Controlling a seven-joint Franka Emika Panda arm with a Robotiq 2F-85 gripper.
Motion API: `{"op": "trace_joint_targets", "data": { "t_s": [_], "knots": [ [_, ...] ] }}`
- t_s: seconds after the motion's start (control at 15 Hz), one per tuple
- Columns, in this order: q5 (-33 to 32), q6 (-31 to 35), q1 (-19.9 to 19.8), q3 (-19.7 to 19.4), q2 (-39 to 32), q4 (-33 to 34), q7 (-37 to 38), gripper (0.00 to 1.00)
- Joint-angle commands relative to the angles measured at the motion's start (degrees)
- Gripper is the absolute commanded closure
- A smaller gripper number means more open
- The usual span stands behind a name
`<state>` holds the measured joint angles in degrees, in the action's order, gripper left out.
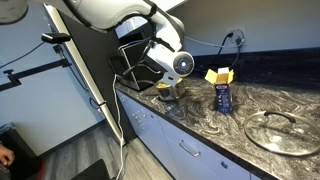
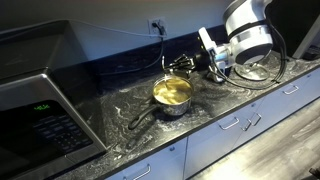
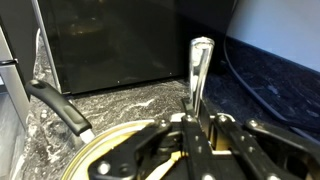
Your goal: Use the silver fork to stir the contents in the silver pot
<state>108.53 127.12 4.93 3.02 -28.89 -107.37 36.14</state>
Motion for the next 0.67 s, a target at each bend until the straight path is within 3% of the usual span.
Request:
{"op": "trace_joint_targets", "data": {
  "t_s": [0.0, 0.6],
  "knots": [
    [1.88, 3.11, 0.71, 0.61, -1.93, 2.79, -3.36, 0.97],
    [1.77, 5.99, 1.23, 1.20, -3.82, 4.35, -6.35, 0.97]
  ]
}}
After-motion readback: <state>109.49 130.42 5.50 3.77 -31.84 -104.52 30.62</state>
